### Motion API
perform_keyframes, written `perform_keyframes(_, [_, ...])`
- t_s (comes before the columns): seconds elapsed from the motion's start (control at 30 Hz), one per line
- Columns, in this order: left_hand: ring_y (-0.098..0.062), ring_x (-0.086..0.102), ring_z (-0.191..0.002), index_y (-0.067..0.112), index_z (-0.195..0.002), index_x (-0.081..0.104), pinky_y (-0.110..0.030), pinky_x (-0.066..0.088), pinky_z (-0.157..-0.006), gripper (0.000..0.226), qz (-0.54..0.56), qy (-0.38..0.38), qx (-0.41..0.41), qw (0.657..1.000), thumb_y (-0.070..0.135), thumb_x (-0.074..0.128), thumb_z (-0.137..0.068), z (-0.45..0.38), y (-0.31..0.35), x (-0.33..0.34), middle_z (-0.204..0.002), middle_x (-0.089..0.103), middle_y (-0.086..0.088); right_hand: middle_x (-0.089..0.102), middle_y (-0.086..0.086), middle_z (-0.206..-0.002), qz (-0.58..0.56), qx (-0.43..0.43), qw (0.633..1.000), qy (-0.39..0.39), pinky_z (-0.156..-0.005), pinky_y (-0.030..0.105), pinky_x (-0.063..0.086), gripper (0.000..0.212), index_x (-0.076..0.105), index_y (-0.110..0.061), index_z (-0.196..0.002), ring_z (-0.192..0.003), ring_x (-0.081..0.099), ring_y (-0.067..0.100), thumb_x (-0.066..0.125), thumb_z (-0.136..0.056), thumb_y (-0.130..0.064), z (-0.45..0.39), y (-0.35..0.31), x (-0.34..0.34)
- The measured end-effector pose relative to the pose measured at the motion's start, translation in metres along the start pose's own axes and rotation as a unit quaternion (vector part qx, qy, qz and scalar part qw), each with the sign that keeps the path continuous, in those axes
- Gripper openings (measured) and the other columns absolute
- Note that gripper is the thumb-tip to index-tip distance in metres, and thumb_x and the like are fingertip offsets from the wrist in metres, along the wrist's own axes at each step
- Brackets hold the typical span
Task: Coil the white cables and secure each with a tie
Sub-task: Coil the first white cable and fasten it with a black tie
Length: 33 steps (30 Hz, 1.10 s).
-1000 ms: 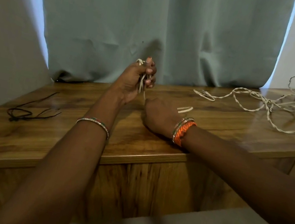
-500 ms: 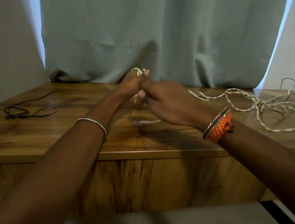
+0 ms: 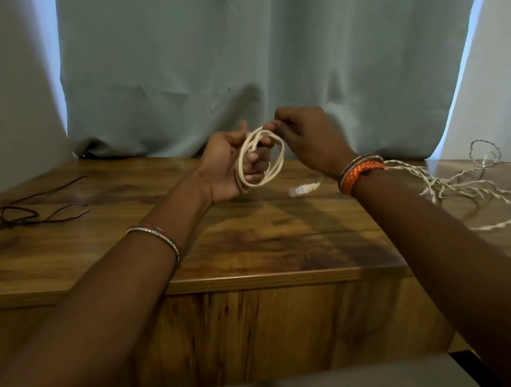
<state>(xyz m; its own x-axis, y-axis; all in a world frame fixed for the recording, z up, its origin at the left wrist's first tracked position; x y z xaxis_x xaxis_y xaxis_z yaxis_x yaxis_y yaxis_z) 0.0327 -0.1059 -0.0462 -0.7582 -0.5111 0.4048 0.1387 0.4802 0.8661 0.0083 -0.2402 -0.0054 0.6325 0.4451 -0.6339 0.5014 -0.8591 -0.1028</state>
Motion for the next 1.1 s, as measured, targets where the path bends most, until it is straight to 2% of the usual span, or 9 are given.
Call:
perform_keyframes(0.07, [-0.007,0.031,-0.032,0.009,-0.066,0.056,-0.016,0.024,-0.036,0.049,-0.003,-0.016,0.008,1.0,0.04,0.029,-0.092,0.0,0.003,0.0,-0.039,0.036,0.004,0.059,0.013,-0.071,0.061,-0.022,0.998,-0.019,-0.057,0.03,0.034,0.024,0.058,-0.005,-0.083,-0.066,0.054,0.028,0.045,-0.097,-0.021,0.001,0.003,0.009])
perform_keyframes(0.2, [-0.008,0.036,-0.034,0.012,-0.072,0.048,-0.019,0.032,-0.039,0.043,-0.076,-0.007,0.012,0.997,0.032,0.022,-0.1,0.002,0.007,0.006,-0.036,0.036,0.006,0.064,0.016,-0.089,0.147,-0.01,0.989,-0.007,-0.06,0.032,0.031,0.015,0.053,-0.007,-0.099,-0.078,0.058,0.034,0.042,-0.097,-0.017,0.004,0.013,0.019])
perform_keyframes(0.3, [-0.015,0.066,-0.062,0.009,-0.078,0.049,-0.026,0.056,-0.062,0.025,-0.065,-0.004,0.019,0.998,0.022,0.035,-0.095,0.007,0.006,0.011,-0.046,0.051,0.002,0.064,0.017,-0.096,0.164,0.048,0.985,-0.004,-0.06,0.034,0.033,0.016,0.05,-0.007,-0.107,-0.085,0.059,0.037,0.044,-0.094,-0.014,0.008,0.03,0.025])
perform_keyframes(0.37, [-0.017,0.071,-0.077,0.007,-0.083,0.051,-0.024,0.056,-0.07,0.021,-0.123,-0.015,0.013,0.992,0.016,0.037,-0.095,0.009,0.003,0.01,-0.059,0.066,-0.001,0.065,0.015,-0.102,0.184,0.08,0.98,-0.017,-0.065,0.038,0.041,0.021,0.048,-0.008,-0.112,-0.091,0.061,0.037,0.048,-0.092,-0.014,0.012,0.038,0.033])
perform_keyframes(0.47, [-0.006,0.06,-0.054,0.008,-0.088,0.053,-0.015,0.05,-0.052,0.024,-0.189,-0.037,-0.008,0.981,0.013,0.032,-0.099,0.011,0.0,0.013,-0.063,0.064,0.005,0.063,0.015,-0.108,0.212,0.131,0.967,-0.043,-0.072,0.04,0.044,0.026,0.045,-0.008,-0.117,-0.097,0.061,0.038,0.045,-0.091,-0.011,0.02,0.043,0.05])
perform_keyframes(0.6, [-0.003,0.043,-0.046,0.008,-0.09,0.048,-0.015,0.042,-0.047,0.026,-0.103,-0.058,0.015,0.993,0.015,0.025,-0.1,0.009,0.003,0.012,-0.055,0.047,0.01,0.061,0.018,-0.117,0.257,0.171,0.942,-0.133,-0.083,0.04,0.046,0.029,0.046,-0.005,-0.119,-0.105,0.06,0.037,0.045,-0.09,-0.011,0.035,0.035,0.07])
perform_keyframes(0.7, [-0.003,0.044,-0.046,0.009,-0.088,0.048,-0.014,0.043,-0.048,0.019,-0.037,-0.031,0.052,0.997,0.015,0.033,-0.097,0.003,0.008,0.007,-0.053,0.047,0.01,0.06,0.016,-0.121,0.286,0.123,0.933,-0.18,-0.085,0.038,0.047,0.031,0.05,-0.005,-0.12,-0.109,0.059,0.034,0.044,-0.094,-0.019,0.043,0.007,0.076])
perform_keyframes(0.87, [-0.005,0.047,-0.049,0.011,-0.081,0.044,-0.016,0.043,-0.051,0.031,0.004,0.04,0.099,0.994,0.022,0.024,-0.102,-0.002,0.014,0.0,-0.054,0.048,0.008,0.059,0.012,-0.124,0.247,0.04,0.934,-0.254,-0.083,0.034,0.045,0.033,0.052,-0.007,-0.123,-0.109,0.059,0.03,0.043,-0.096,-0.023,0.051,-0.048,0.068])
perform_keyframes(1.1, [-0.009,0.049,-0.047,0.007,-0.081,0.046,-0.018,0.042,-0.049,0.036,-0.145,0.126,0.007,0.981,0.018,0.019,-0.102,0.003,0.002,-0.007,-0.055,0.049,0.0,0.064,0.009,-0.108,0.247,-0.04,0.936,-0.249,-0.066,0.029,0.035,0.028,0.06,-0.011,-0.107,-0.092,0.06,0.025,0.049,-0.092,-0.032,0.074,-0.08,0.035])
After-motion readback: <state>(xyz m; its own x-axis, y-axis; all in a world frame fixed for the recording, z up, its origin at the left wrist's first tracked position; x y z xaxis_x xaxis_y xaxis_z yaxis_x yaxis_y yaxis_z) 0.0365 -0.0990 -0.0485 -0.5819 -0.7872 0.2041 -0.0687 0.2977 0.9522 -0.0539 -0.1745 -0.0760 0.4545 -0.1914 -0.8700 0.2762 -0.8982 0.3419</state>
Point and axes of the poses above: each hand's wrist, its own z-axis away from the middle knuckle, its own x-axis out of the palm, y = z × x, the point moved 2 cm from there along -z, towards the middle knuckle
